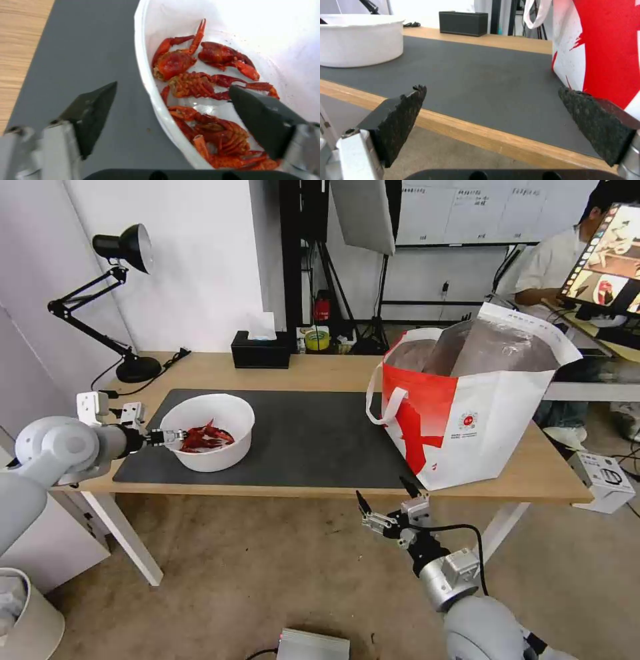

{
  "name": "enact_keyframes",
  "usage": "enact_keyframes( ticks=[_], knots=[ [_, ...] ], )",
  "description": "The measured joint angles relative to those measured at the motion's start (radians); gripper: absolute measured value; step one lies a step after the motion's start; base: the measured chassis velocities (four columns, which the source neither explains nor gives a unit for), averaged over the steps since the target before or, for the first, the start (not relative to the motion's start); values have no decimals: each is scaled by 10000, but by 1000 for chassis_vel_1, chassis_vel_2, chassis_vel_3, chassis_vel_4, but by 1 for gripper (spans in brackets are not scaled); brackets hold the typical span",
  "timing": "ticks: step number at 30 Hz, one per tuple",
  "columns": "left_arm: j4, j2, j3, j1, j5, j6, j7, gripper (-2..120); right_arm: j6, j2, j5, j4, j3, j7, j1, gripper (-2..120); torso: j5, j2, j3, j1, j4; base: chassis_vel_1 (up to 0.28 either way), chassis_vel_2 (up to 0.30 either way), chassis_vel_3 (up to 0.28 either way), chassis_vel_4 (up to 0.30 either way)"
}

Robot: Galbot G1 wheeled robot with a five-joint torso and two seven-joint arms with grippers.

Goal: Pick up the trash from the table and place it into the takeout bag.

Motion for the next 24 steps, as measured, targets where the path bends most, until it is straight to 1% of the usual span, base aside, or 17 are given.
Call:
enact_keyframes(
  ticks=[1,2,3,4,6,7,9,10,11,12,14,16,17,19,20,22,24],
  knots=[
    [0,0,0,0,0,0,0,82,0,0,0,0,0,0,0,100,0,0,0,0,0,0,0,0,0],
    [8,0,71,-79,-64,0,-44,79,0,0,0,-1,0,-1,0,100,2,0,0,0,0,0,0,0,0],
    [16,2,164,-164,-130,2,-117,72,0,0,0,0,0,0,-1,100,0,0,0,0,0,0,0,0,0],
    [16,2,164,-164,-130,2,-117,72,0,0,0,0,0,0,-1,100,0,0,0,0,0,0,0,0,0],
    [39,35,278,-285,-219,2,-183,61,0,0,0,0,0,0,0,100,1,0,0,0,0,0,0,0,0],
    [39,35,278,-285,-219,2,-183,61,0,0,0,0,0,0,0,100,1,0,0,0,0,0,0,0,0],
    [64,51,326,-323,-231,2,-190,53,0,0,0,0,0,0,0,100,1,0,0,0,0,0,0,0,0],
    [64,51,326,-323,-231,2,-190,53,0,0,0,0,0,0,0,100,1,0,0,0,0,0,0,0,0],
    [73,65,360,-325,-157,-27,-190,46,0,0,0,0,0,0,0,100,1,0,0,0,0,0,0,0,0],
    [71,82,374,-301,-96,-96,-169,39,0,0,0,0,0,0,0,100,0,0,0,0,0,0,0,0,0],
    [47,95,368,-242,-84,-137,-142,36,0,0,0,-1,0,0,0,100,1,0,0,0,0,0,0,0,0],
    [-9,121,334,-149,-79,-150,-101,25,0,0,0,0,0,0,0,100,0,0,0,0,0,0,0,0,0],
    [-9,121,334,-149,-79,-150,-101,25,0,0,0,0,0,0,0,100,0,0,0,0,0,0,0,0,0],
    [-17,133,331,-137,-69,-146,-46,15,0,0,0,0,0,0,0,100,0,0,-1,0,1,0,0,0,0],
    [-17,133,331,-137,-69,-146,-46,15,0,0,0,0,0,0,0,100,0,0,-1,0,1,0,0,0,0],
    [-29,111,264,-124,-41,-146,65,3,0,0,0,0,0,0,0,100,0,0,0,0,0,0,0,0,0],
    [-62,107,238,-111,-39,-154,97,0,0,0,0,0,0,0,0,100,0,0,0,0,0,0,0,0,0]
  ],
)
